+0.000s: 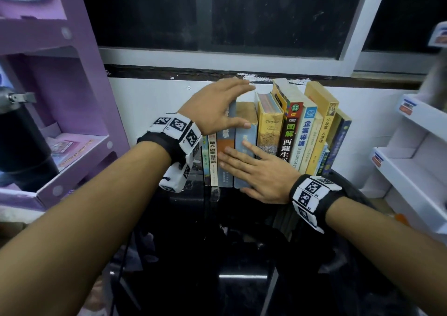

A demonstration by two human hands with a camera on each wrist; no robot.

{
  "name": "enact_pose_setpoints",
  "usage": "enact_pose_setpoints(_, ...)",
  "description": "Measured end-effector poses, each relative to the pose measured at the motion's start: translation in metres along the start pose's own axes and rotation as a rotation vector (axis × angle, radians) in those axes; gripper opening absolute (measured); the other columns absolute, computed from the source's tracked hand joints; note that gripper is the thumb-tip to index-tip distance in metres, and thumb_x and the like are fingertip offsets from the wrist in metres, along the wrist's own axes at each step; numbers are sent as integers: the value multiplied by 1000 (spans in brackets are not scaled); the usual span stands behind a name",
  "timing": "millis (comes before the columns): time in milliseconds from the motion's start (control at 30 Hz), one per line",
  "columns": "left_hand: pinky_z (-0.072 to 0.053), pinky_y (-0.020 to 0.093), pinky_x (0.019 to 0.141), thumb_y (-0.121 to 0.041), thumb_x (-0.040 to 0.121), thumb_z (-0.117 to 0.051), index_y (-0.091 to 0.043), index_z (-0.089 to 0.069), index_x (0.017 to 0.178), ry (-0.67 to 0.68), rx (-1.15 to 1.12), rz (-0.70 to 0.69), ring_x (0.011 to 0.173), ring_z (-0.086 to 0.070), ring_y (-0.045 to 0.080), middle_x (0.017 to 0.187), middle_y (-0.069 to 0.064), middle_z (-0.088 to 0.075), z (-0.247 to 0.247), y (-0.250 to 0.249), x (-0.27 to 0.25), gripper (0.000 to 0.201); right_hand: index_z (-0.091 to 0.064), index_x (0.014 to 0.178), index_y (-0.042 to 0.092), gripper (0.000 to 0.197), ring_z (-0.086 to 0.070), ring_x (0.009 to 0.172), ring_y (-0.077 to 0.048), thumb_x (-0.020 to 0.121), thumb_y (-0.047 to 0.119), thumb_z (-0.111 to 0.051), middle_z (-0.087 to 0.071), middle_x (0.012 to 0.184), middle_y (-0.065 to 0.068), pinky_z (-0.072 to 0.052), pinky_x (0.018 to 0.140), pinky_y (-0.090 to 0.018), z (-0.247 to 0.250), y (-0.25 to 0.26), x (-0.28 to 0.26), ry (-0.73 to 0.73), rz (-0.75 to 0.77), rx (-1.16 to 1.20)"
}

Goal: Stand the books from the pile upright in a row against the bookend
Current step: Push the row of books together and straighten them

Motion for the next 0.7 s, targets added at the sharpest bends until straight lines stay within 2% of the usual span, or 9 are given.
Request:
enact_pose_setpoints(100,-28,33,112,-63,80,-60,-26,-38,146,50,54,14,140,-32,17,153,-2,-37,-8,-1,3,78,-13,155,8,74,-2,151,-25,98,51,-32,-9,163,-9,-2,121,-49,-5,2,-5,7,4,-2)
enact_pose_setpoints(300,-38,41,107,-53,75,-72,-30,-52,135,64,58,-29,136,-39,20,148,-4,-43,-10,0,2,67,-16,154,6,76,-5,151,-25,97,52,-35,-10,162,-12,-2,121,-46,-9,1,-6,-18,17,-1)
enact_pose_setpoints(467,-38,41,106,-50,75,-73,-28,-66,119,74,50,-43,134,-40,21,147,-5,-43,-12,1,2,49,-12,155,6,79,1,151,-25,96,54,-34,-5,163,-12,1,122,-45,-15,-3,-4,0,21,11)
enact_pose_setpoints(700,-39,40,104,-50,76,-72,-28,-68,117,53,40,-52,134,-40,20,145,-6,-45,-14,3,2,47,-12,154,6,79,1,151,-25,95,54,-34,-4,163,-12,1,122,-46,-17,-5,-3,-3,33,13)
Point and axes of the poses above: each hand's wrist, its own x-axis towards the middle knuckle, its own z-axis out of the back of the hand, y = z × x, the point moved 6 cm from there along x, towards the middle knuckle
